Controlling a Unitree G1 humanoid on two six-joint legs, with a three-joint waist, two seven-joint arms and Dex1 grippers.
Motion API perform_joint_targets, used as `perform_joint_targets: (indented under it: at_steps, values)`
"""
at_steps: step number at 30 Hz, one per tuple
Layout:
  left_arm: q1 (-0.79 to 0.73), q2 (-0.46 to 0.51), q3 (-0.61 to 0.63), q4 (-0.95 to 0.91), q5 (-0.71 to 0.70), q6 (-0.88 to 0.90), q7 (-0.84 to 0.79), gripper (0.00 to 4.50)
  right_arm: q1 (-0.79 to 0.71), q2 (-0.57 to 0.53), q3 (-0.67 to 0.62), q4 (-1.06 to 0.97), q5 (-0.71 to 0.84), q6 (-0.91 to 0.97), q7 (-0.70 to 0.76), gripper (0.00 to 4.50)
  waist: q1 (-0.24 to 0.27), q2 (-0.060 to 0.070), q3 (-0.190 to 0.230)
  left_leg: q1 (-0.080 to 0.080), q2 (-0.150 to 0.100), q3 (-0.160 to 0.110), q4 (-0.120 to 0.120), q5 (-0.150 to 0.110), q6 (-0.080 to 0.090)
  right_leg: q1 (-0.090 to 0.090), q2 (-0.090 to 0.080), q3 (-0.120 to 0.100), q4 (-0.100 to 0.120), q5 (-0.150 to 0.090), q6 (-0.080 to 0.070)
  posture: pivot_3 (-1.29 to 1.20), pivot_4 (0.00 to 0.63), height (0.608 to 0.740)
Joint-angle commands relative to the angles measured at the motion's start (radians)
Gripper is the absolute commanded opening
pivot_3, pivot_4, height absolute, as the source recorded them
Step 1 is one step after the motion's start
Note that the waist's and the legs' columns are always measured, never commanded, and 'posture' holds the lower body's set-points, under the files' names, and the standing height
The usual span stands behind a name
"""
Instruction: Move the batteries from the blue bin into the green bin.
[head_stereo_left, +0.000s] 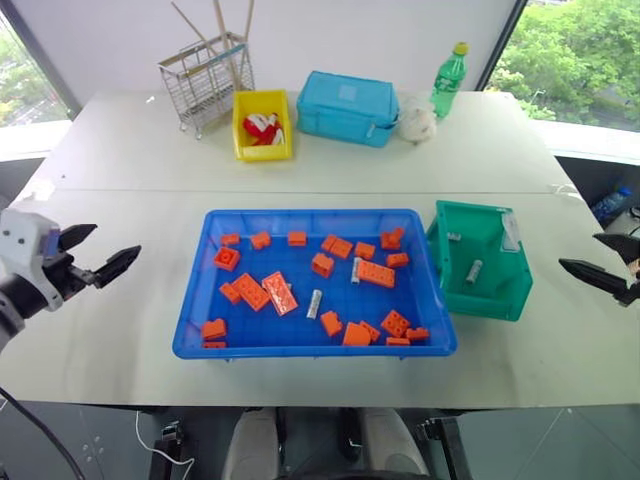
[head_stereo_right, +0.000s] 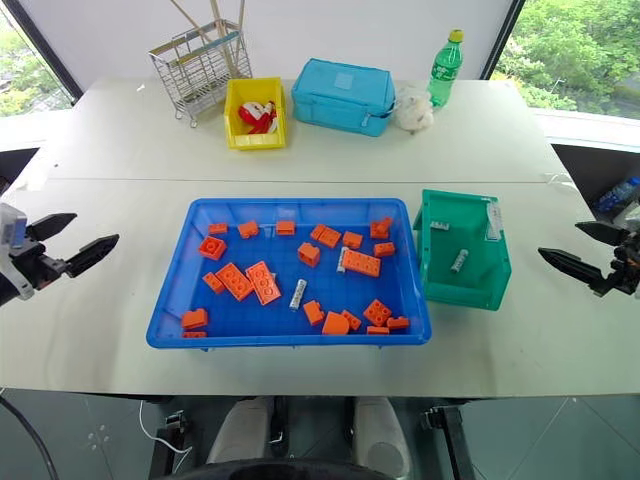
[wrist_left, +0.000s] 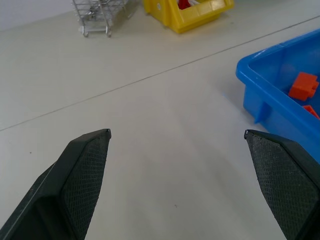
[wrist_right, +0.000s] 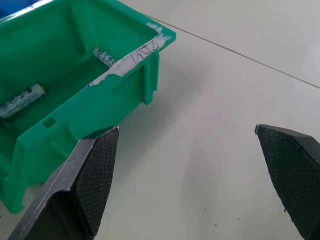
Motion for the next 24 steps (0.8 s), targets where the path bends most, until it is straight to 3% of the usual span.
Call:
perform_joint_targets:
  at_steps: [1,16,24]
  values:
    - [-0.013,0.001,0.011,-0.032,0.004,-0.016,0.011,4.50,-0.023,-0.001,-0.012,0.001,0.004,-0.014,-0.005,4.47,0.000,0.000,0.000,0.000,0.000,0.000,0.000,0.000,0.000,0.000,0.000,0.000,0.000,0.000,0.000,0.00,0.150,0.736]
    - [-0.049,-0.010,0.018,-0.049,-0.046,0.050,0.032,4.50,-0.034,0.007,-0.022,0.029,-0.031,-0.046,-0.069,4.47,-0.001,0.000,0.000,0.000,0.000,0.000,0.000,0.000,0.000,0.000,0.000,0.000,0.000,0.000,0.001,0.00,0.150,0.736]
    - [-0.246,0.010,-0.134,-0.099,-0.121,0.137,-0.042,4.50,-0.269,-0.025,0.066,-0.030,-0.051,-0.027,-0.074,4.47,-0.003,0.000,0.000,0.000,0.000,0.001,0.002,0.000,0.000,0.001,0.001,0.001,0.001,0.002,0.002,0.00,0.150,0.736]
